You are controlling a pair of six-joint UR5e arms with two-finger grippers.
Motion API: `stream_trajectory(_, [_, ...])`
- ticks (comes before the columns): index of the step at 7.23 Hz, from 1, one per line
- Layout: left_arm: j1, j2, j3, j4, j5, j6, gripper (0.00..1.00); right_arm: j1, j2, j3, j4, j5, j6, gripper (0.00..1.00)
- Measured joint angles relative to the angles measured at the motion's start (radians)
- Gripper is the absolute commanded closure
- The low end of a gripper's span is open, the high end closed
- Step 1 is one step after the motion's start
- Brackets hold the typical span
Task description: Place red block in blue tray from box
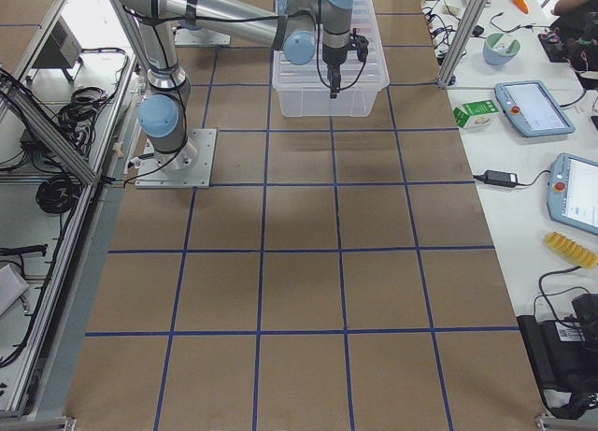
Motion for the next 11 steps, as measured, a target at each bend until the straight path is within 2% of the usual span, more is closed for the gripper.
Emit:
stream_trajectory(7, [0.000,0.001,0.000,0.000,0.001,0.000,0.00,-0.103,0.018,0.001,-0.029,-0.103,-0.085,0.00])
stream_trajectory(11, [0.000,0.001,0.000,0.000,0.001,0.000,0.00,-0.218,0.017,-0.004,-0.026,-0.114,-0.163,0.00])
